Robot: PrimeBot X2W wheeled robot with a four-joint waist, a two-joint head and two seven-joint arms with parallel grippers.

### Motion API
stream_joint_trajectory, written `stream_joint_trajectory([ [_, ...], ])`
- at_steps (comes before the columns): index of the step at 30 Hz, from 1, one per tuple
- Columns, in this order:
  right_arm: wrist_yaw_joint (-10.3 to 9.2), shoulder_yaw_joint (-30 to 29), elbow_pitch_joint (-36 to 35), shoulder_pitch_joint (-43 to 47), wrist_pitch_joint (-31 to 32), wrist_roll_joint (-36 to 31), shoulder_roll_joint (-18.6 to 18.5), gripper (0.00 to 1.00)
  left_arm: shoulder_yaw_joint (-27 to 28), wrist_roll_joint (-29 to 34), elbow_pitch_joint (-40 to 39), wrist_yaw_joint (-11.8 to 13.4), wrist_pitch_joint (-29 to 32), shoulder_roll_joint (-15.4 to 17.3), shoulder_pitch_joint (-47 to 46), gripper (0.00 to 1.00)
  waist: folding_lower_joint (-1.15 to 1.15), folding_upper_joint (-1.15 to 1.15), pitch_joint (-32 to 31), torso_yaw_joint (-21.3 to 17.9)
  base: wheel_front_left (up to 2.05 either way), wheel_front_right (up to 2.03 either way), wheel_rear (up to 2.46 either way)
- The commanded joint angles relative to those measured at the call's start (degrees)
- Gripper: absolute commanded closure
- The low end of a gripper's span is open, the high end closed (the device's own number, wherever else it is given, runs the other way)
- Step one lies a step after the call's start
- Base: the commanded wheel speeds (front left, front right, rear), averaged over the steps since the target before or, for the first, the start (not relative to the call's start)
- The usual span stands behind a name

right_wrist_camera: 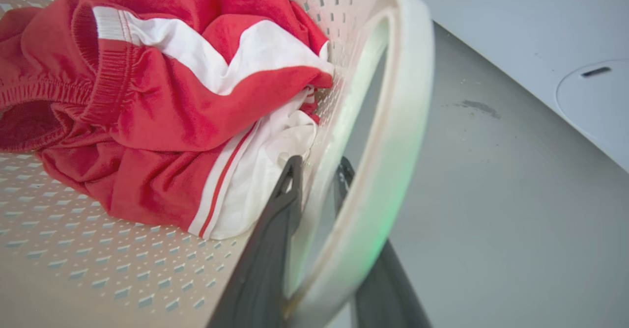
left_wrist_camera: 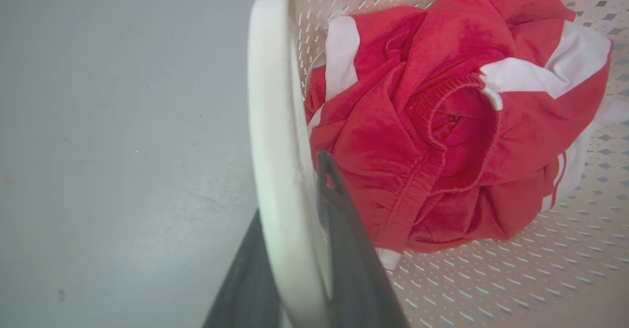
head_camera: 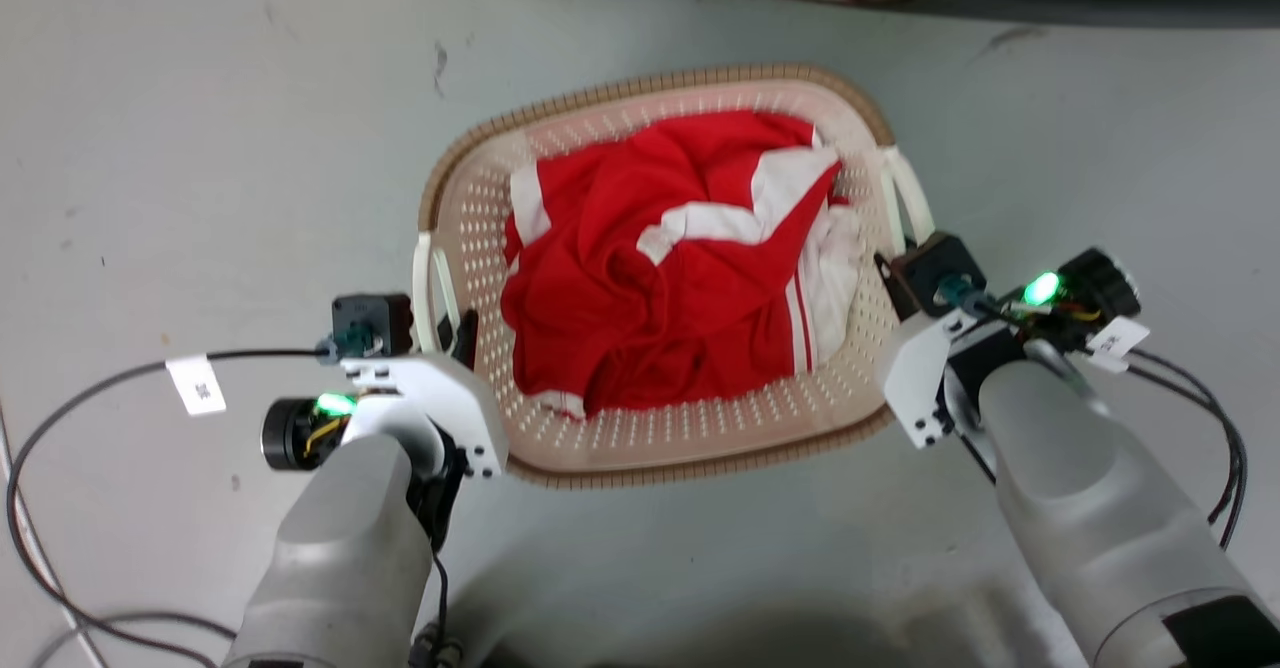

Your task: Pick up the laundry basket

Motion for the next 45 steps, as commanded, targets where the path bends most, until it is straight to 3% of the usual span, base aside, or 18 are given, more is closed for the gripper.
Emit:
stream_joint_trajectory([
  [1, 0.0, 0.7, 0.6, 1.1, -0.1, -0.3, -0.5, 1.0, -0.3, -0.2, 0.1, 0.1, -0.2, 1.3, 0.6, 1.0, 0.0, 0.0, -2.4, -0.5, 0.0, 0.0, 0.0],
  [7, 0.0, 2.4, 2.6, 3.8, -0.1, 1.6, -0.2, 1.0, -2.2, -1.2, 1.7, 0.1, -0.2, 1.9, 3.3, 1.0, 0.0, 0.0, -8.7, -2.0, 0.0, 0.0, 0.0],
  [15, 0.08, 9.7, 4.0, 9.1, 0.5, 10.1, -0.1, 1.0, -6.0, -3.4, 3.3, 0.1, 1.5, 2.0, 6.7, 1.0, 0.0, 0.0, -18.3, -3.9, 0.0, 0.0, 0.0],
  [33, 0.3, 25.9, 4.0, 15.5, 11.2, 28.8, -0.1, 1.0, -14.8, -12.3, 1.9, 0.1, 10.7, 4.2, 10.7, 1.0, 0.0, 0.0, -34.0, -8.3, 0.0, 0.0, 0.0],
  [45, 0.3, 33.3, 4.2, 17.1, 16.6, 37.9, 0.0, 1.0, -21.3, -19.5, -0.7, 0.1, 19.0, 5.2, 13.7, 1.0, 0.0, 0.0, -42.0, -9.6, 0.0, 0.0, 0.0],
])
